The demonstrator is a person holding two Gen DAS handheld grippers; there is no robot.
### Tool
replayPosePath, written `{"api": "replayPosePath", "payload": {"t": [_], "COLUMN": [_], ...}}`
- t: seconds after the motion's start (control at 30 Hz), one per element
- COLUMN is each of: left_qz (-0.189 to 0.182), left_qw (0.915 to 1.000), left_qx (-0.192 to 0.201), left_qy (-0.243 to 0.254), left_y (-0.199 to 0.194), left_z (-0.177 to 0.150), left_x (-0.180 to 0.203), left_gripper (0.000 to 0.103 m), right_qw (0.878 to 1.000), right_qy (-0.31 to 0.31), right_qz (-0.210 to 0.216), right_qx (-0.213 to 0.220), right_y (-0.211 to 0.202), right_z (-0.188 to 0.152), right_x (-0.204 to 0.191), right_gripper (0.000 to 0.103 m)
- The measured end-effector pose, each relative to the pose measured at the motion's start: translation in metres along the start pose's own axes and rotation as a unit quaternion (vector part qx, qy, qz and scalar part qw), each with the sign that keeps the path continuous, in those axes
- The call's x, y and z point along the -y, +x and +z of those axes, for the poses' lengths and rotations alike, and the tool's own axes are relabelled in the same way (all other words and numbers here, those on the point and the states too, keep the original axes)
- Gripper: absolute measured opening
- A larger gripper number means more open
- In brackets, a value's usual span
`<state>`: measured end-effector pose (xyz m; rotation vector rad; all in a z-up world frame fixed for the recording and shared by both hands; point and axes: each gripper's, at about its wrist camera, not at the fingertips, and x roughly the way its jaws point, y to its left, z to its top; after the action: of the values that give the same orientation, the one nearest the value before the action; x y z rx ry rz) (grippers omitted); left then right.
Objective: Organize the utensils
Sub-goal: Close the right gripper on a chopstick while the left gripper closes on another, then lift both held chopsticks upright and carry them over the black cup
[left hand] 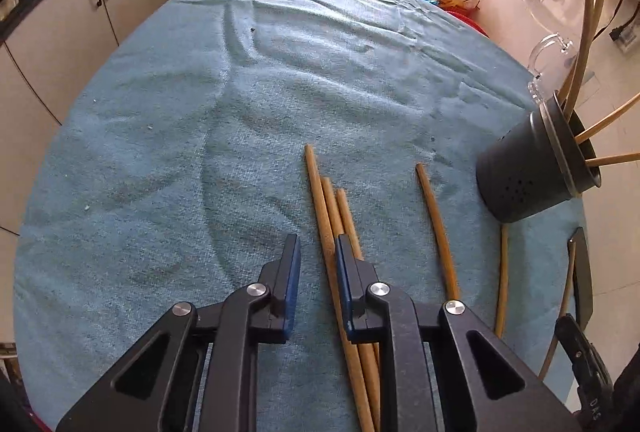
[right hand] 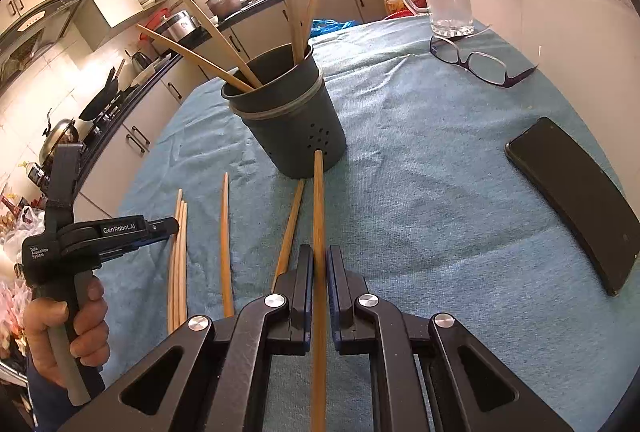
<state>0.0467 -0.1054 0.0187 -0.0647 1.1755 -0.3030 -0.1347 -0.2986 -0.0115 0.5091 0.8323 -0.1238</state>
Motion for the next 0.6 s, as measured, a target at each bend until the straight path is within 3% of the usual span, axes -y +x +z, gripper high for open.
{"api": "replayPosePath", "payload": {"t": [0.17, 0.3, 0.43, 0.6], "left_qz": [0.007, 0.043, 0.057, -0.007], "left_qw": [1.0000, 0.9987, 0.9970, 0.9983], "left_qx": [-0.003, 0.008, 0.024, 0.041], "left_qy": [0.001, 0.027, 0.045, 0.042], "left_y": [0.002, 0.007, 0.005, -0.012], "left_z": [0.004, 0.006, -0.001, -0.017], "left_x": [0.000, 0.012, 0.015, 0.008], "left_gripper": [0.017, 0.017, 0.009, 0.006], "right_qw": [1.000, 1.000, 1.000, 1.000], "right_qy": [0.003, 0.001, 0.003, 0.009], "right_qz": [0.002, 0.003, 0.001, 0.004], "right_qx": [-0.001, -0.003, -0.005, -0.002], "right_y": [0.001, 0.001, 0.003, 0.001], "right_z": [0.000, 0.000, -0.001, 0.000], "right_x": [0.001, -0.001, 0.000, 0.005], "right_gripper": [0.008, 0.008, 0.008, 0.008]}}
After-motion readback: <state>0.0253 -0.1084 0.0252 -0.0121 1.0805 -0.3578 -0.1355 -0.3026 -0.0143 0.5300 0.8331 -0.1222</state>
